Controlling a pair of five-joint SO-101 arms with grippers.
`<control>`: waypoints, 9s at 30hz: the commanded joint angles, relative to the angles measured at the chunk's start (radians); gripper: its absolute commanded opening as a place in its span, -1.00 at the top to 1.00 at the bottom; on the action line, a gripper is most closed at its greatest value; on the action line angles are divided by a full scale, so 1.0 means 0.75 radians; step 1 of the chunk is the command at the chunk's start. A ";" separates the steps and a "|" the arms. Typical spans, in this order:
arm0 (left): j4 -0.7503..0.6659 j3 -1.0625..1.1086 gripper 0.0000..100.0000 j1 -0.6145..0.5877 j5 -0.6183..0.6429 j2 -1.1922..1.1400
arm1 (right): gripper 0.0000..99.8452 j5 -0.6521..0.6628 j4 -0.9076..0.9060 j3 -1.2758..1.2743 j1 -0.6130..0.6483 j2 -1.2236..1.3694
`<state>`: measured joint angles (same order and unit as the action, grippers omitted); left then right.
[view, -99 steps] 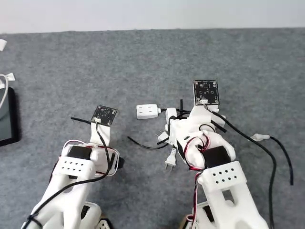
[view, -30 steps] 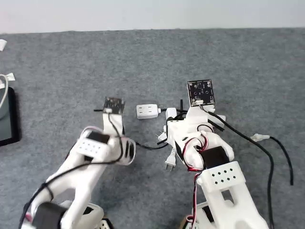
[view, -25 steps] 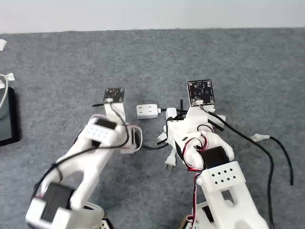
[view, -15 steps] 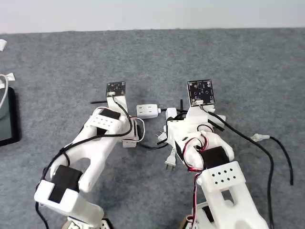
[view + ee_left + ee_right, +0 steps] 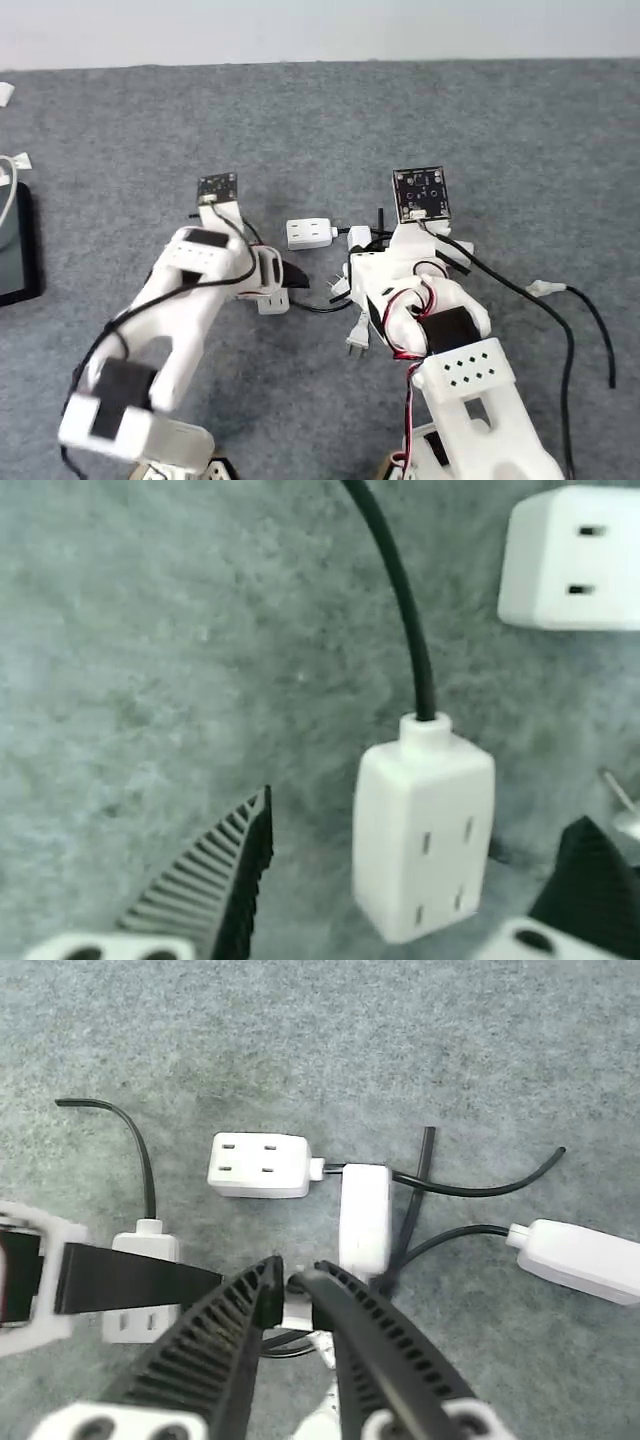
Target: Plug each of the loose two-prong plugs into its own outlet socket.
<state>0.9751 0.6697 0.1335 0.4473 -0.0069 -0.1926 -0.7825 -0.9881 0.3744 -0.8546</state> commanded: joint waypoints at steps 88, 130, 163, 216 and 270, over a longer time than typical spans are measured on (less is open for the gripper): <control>-0.184 0.660 0.88 -0.606 -0.579 0.880 | 0.98 0.151 0.521 -0.018 0.439 0.529; -0.245 0.695 0.88 -0.604 -0.579 0.890 | 0.98 0.219 0.169 0.493 0.273 0.805; -0.250 0.690 0.88 -0.604 -0.579 0.884 | 0.98 0.065 0.173 0.428 0.404 0.576; -0.250 0.693 0.88 -0.606 -0.579 0.888 | 0.98 0.033 0.275 0.395 0.418 0.674; -0.250 0.688 0.88 -0.606 -0.579 0.884 | 0.98 -0.018 0.171 0.497 0.527 0.891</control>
<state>0.8140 1.2037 -0.3176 0.0284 0.6406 -0.1972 -0.6199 -0.7058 0.7687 -0.2317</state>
